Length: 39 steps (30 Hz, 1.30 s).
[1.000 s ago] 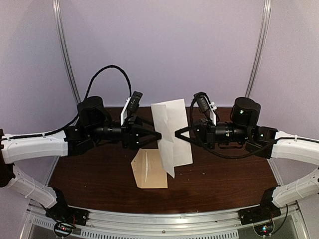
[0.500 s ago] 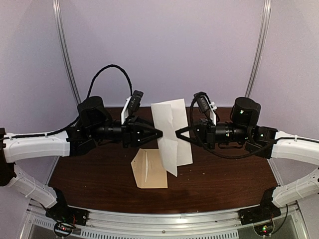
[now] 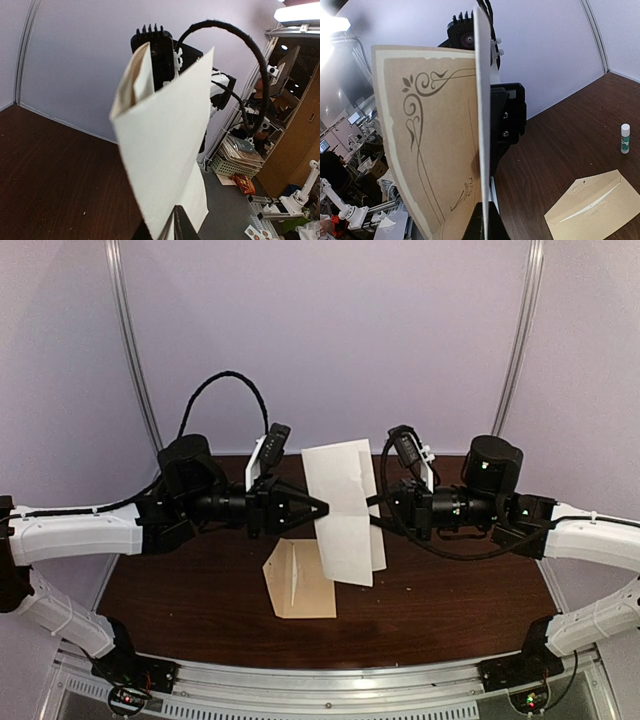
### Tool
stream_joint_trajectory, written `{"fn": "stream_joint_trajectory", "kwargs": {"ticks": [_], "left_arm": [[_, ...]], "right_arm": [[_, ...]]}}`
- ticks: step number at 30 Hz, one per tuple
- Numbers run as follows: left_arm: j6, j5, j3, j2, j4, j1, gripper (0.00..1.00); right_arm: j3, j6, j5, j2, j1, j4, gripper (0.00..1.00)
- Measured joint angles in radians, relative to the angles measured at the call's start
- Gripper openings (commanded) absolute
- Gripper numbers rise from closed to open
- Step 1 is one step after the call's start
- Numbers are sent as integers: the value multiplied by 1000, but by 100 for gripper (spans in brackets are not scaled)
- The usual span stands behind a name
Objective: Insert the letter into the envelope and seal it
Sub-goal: Fold the letter.
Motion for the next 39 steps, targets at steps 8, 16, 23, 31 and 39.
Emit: {"fn": "stream_joint_trajectory", "kwargs": {"ticks": [8, 16, 23, 31, 39], "left_arm": [[-3, 13, 0, 0, 8, -1, 0], [-4, 13, 0, 0, 11, -1, 0], [-3, 4, -19, -29, 23, -2, 0], [-3, -11, -19, -50, 20, -2, 0], [-3, -24, -19, -50, 12, -2, 0]], "right_arm": [[0, -2, 2, 0, 0, 0, 0], [0, -5, 23, -1, 0, -2, 13], [-6, -10, 133, -85, -24, -55, 62], [-43, -6, 185, -218, -58, -61, 87], [-50, -3, 135, -144, -23, -56, 84]]}}
